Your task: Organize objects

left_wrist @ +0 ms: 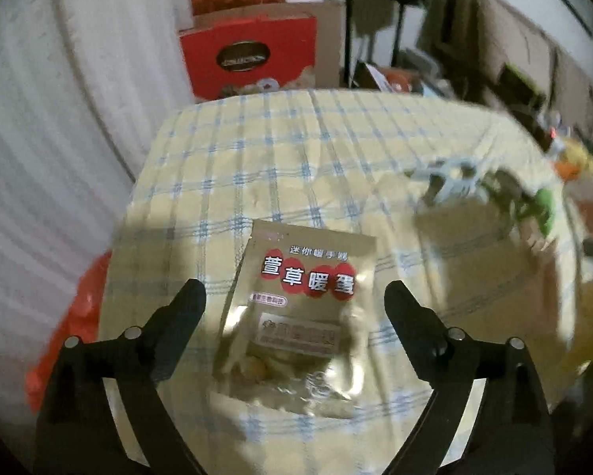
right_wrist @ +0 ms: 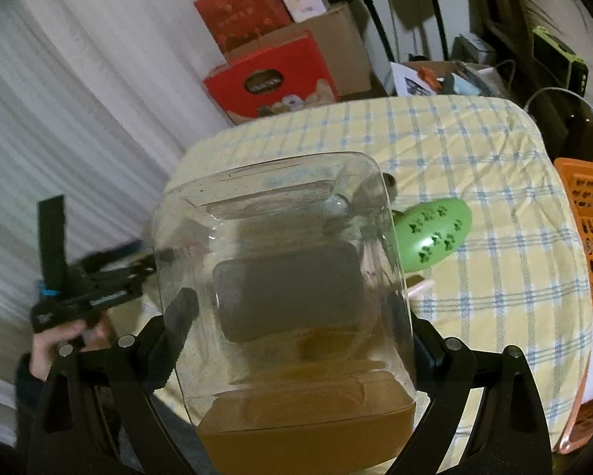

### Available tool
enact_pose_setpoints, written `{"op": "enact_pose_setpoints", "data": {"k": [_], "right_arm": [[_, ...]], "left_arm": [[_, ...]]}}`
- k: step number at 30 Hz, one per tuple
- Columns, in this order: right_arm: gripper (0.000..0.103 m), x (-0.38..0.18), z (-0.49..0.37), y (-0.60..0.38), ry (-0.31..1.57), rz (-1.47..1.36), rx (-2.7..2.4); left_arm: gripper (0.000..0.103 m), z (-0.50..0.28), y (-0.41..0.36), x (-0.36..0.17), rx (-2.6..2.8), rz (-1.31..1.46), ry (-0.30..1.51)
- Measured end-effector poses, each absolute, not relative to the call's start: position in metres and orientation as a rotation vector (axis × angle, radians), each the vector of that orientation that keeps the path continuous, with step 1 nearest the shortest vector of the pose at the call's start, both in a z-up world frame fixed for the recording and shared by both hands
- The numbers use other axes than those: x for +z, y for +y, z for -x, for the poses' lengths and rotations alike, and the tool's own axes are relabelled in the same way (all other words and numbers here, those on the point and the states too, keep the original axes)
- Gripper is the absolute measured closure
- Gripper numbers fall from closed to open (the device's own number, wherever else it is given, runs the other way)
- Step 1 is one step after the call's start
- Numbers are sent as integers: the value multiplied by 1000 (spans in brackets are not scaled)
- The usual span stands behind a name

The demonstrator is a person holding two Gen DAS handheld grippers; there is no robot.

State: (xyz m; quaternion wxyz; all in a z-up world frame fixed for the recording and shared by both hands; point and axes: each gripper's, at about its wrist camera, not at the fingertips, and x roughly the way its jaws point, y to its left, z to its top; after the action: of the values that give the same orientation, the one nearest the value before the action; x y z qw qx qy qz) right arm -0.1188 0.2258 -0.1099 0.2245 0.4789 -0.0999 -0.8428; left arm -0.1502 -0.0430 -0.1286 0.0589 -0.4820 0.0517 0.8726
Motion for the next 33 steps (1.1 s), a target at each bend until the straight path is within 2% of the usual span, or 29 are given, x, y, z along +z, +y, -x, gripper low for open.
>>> {"op": "enact_pose_setpoints", "data": {"k": [2, 5, 7, 9, 12, 18, 20, 23, 25, 27, 33], "right_arm": [[9, -114, 120, 227, -305, -1328, -2316], [9, -118, 121, 225, -309, -1343, -2310], [9, -117, 121, 220, -267, -1355, -2321], [9, -114, 120, 216, -248, -1350, -2330], [9, -110, 110, 215, -266, -1311, -2334], [9, -114, 105, 205, -231, -1322, -2319], [9, -114, 103, 202, -231, -1315, -2315], [9, -114, 101, 198, -218, -1310, -2314], [9, -115, 100, 197, -219, -1314, -2309], [9, -115, 99, 197, -218, -1316, -2310], [9, -109, 96, 197, -218, -1299, -2314]], "left_arm": [[12, 154, -36, -139, 2585, 1480, 208], [12, 154, -30, -148, 2468, 1503, 166], [4, 149, -28, -151, 2457, 1464, 140], [1, 142, -31, -154, 2483, 1409, 119], [0, 133, -26, -161, 2528, 1373, 231], [0, 134, -30, -162, 2506, 1387, 224], [6, 132, -31, -161, 2521, 1368, 215], [20, 125, -37, -158, 2569, 1328, 194], [36, 123, -42, -156, 2595, 1323, 191], [47, 123, -46, -155, 2609, 1335, 189], [66, 124, -49, -150, 2608, 1369, 215]]}}
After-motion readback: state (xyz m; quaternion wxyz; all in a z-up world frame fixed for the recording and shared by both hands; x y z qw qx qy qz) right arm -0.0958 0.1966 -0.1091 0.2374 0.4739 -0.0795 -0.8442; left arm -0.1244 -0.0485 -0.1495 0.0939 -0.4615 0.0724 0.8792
